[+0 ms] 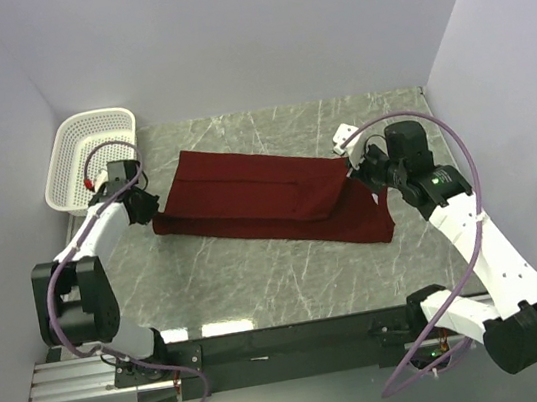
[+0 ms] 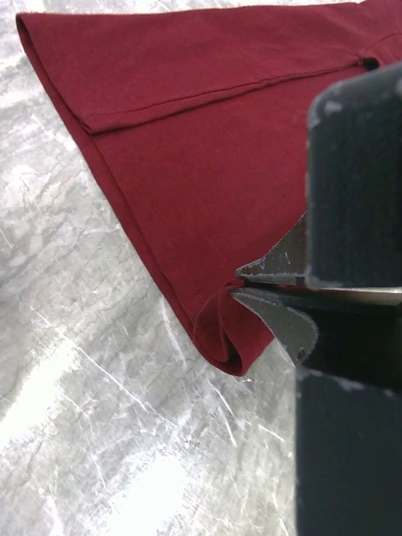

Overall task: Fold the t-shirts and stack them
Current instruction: Fold the tshirt

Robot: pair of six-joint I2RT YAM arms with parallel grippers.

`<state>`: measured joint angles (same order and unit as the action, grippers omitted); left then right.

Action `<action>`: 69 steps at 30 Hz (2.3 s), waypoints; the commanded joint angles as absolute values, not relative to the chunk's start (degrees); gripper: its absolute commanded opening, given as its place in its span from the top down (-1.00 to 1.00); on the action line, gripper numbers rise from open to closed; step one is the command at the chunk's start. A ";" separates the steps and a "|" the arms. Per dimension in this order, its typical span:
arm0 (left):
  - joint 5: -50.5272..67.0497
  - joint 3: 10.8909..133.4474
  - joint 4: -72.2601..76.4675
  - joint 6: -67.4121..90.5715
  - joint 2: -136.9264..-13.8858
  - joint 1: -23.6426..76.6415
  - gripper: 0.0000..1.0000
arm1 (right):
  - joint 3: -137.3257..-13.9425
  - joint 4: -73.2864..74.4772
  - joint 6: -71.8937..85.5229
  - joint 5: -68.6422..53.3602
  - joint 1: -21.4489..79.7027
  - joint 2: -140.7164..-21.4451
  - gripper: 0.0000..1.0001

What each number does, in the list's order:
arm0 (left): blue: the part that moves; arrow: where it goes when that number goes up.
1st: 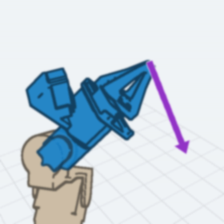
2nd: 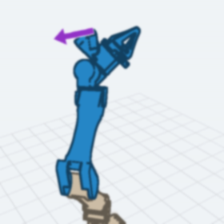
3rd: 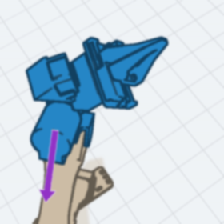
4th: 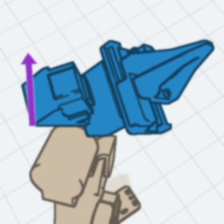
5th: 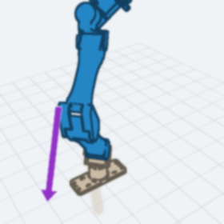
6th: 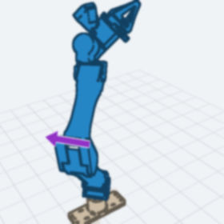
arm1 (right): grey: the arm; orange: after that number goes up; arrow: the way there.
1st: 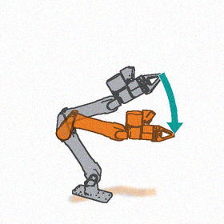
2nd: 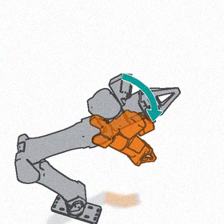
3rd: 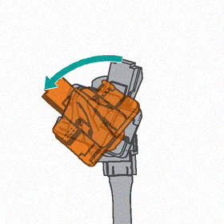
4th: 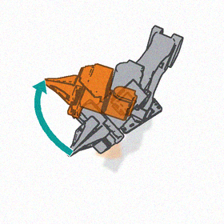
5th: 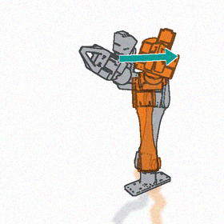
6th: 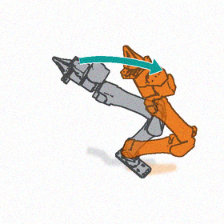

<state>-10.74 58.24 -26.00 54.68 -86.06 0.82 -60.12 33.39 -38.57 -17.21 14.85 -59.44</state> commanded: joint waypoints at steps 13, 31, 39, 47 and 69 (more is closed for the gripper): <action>-9.14 65.74 -24.87 52.03 -94.21 0.70 0.99 | -63.02 29.79 -37.09 -15.56 12.92 -60.91 1.00; -7.21 72.86 -25.40 50.19 -101.07 1.32 0.99 | -62.75 29.44 -36.65 -14.94 12.13 -62.05 1.00; -6.77 74.71 -25.66 49.92 -103.53 1.84 0.99 | -63.81 29.18 -36.74 -14.94 11.69 -64.07 1.00; -7.12 76.38 -26.01 49.92 -105.55 1.93 0.99 | -63.98 28.30 -36.21 -14.94 11.34 -65.57 1.00; -7.03 80.59 -27.42 48.96 -109.33 2.55 0.99 | -64.51 27.51 -35.77 -15.56 10.28 -67.94 1.00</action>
<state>-7.11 77.49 -27.35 50.19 -108.73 2.15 -61.73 29.78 -36.42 -15.49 10.96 -67.70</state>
